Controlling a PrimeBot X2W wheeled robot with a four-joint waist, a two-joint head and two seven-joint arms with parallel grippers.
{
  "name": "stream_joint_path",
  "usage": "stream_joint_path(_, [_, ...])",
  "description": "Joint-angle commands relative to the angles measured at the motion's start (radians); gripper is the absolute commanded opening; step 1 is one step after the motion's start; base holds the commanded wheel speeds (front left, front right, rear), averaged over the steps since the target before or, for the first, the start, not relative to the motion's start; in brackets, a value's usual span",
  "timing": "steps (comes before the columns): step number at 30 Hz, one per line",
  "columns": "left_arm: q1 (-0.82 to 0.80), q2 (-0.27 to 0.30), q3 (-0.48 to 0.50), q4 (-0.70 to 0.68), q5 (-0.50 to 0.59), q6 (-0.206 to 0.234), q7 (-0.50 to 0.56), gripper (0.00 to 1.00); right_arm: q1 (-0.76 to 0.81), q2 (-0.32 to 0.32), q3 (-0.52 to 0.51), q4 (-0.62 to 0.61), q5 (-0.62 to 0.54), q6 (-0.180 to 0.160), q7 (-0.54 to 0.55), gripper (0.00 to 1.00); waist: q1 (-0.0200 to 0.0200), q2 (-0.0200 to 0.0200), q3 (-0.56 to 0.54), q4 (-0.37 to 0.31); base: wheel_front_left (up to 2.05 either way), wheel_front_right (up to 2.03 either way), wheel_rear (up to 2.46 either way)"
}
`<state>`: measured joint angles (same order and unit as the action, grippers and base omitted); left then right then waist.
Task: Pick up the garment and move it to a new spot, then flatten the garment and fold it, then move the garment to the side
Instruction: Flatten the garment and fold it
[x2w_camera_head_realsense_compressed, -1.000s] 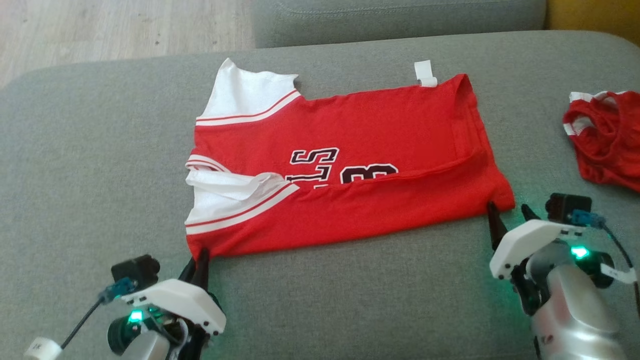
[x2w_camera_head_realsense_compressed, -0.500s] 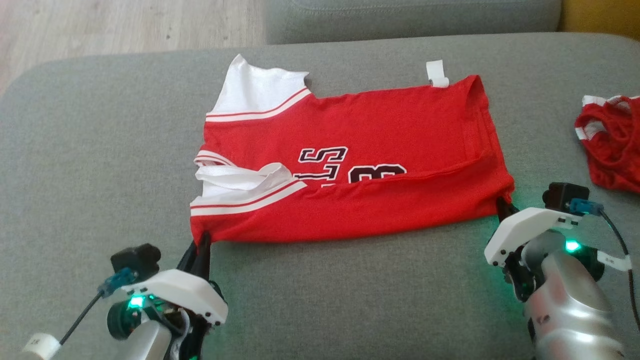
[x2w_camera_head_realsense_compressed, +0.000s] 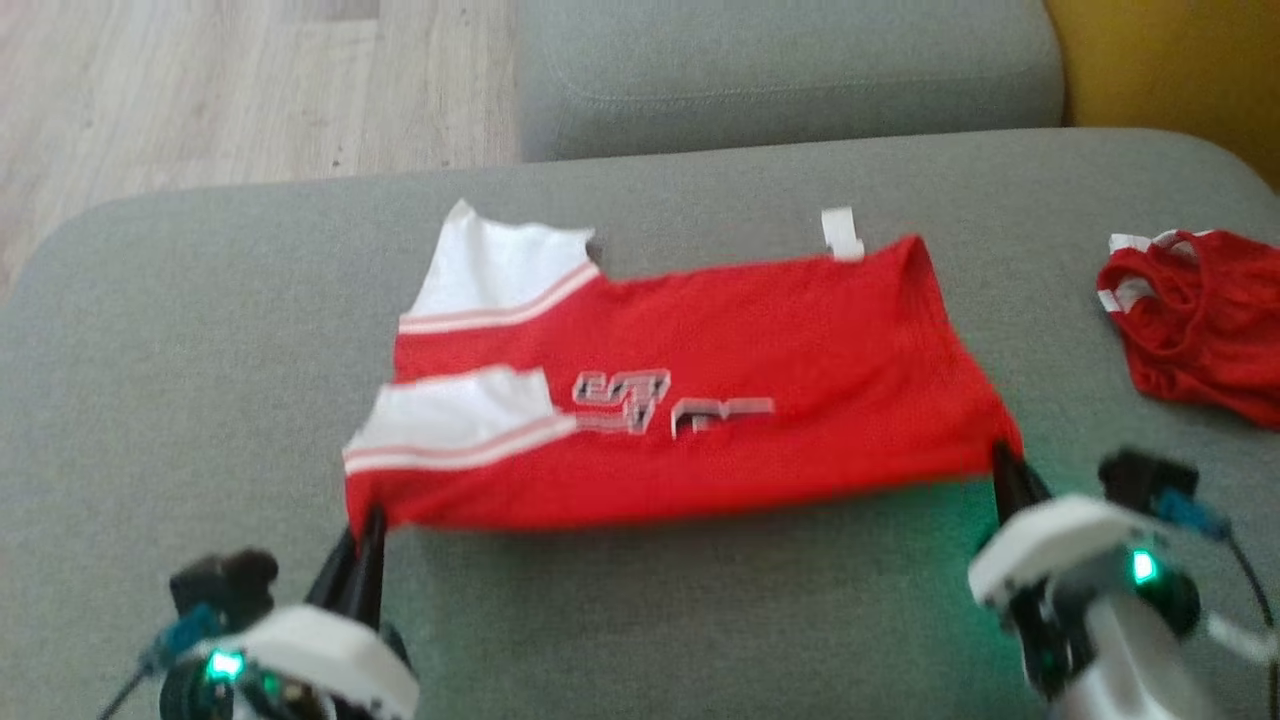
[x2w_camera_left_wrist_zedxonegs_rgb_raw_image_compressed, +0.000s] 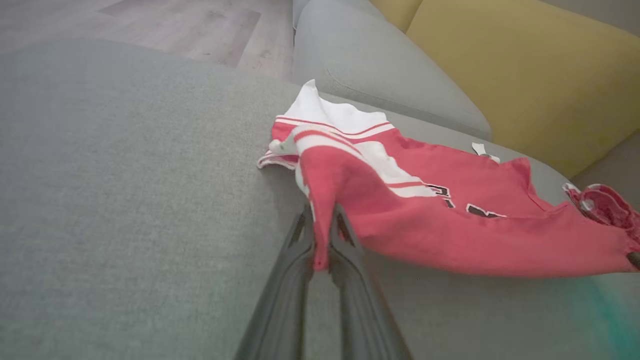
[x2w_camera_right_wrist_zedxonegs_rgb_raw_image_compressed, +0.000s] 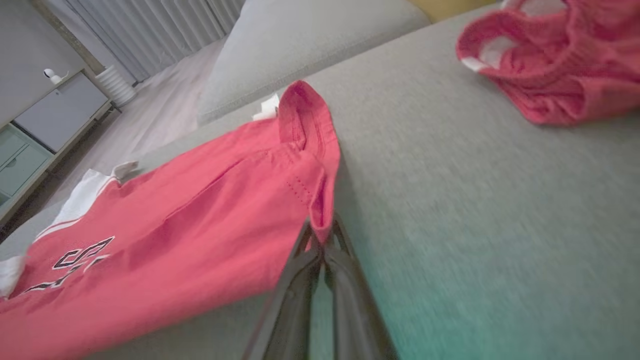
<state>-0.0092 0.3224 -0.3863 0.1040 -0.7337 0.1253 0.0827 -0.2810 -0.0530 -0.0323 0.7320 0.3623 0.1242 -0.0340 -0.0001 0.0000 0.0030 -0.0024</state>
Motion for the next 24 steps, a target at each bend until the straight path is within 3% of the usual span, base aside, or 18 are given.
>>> stream_joint_path(1, [-0.015,0.029,0.047,-0.049,0.004,0.012,0.000,0.00,-0.002,0.003,0.026,-0.048,0.007,0.007,-0.001,0.00,0.0001,0.0000,-0.006,-0.002,0.00,0.00,0.00])
stream_joint_path(12, [0.194,0.037,0.020,-0.190,-0.009,0.083,0.031,0.00,0.280,0.003,-0.013,-0.273,0.063,0.007,0.060,0.00,0.0001,0.0000,-0.021,-0.006,0.00,0.00,0.00])
stream_joint_path(13, [0.199,0.038,0.020,-0.194,-0.010,0.086,0.032,0.00,0.291,0.003,-0.017,-0.284,0.063,0.007,0.064,0.18,0.0001,0.0000,-0.021,-0.007,0.00,0.00,0.00])
stream_joint_path(14, [0.203,0.040,0.020,-0.196,-0.009,0.089,0.034,0.00,0.301,0.003,-0.021,-0.293,0.057,0.007,0.068,0.45,0.0001,0.0000,-0.021,-0.008,0.00,0.00,0.00])
stream_joint_path(15, [0.205,0.042,0.020,-0.197,-0.007,0.092,0.035,0.28,0.310,0.003,-0.023,-0.303,0.050,0.007,0.071,0.89,0.0001,0.0000,-0.022,-0.009,0.00,0.00,0.00])
stream_joint_path(16, [0.205,0.047,0.020,-0.198,-0.002,0.094,0.034,0.81,0.317,0.003,-0.027,-0.314,0.045,0.007,0.072,1.00,0.0001,0.0000,-0.022,-0.011,0.00,0.00,0.00])
stream_joint_path(17, [0.203,0.049,0.023,-0.199,-0.001,0.097,0.034,1.00,0.324,0.003,-0.030,-0.325,0.042,0.007,0.075,1.00,0.0001,0.0000,-0.022,-0.012,0.00,0.00,0.00])
stream_joint_path(24, [0.109,0.107,0.045,-0.242,0.028,0.084,0.058,1.00,0.345,0.003,-0.063,-0.412,0.009,0.007,0.095,1.00,0.0001,0.0000,-0.013,-0.034,0.00,0.00,0.00])
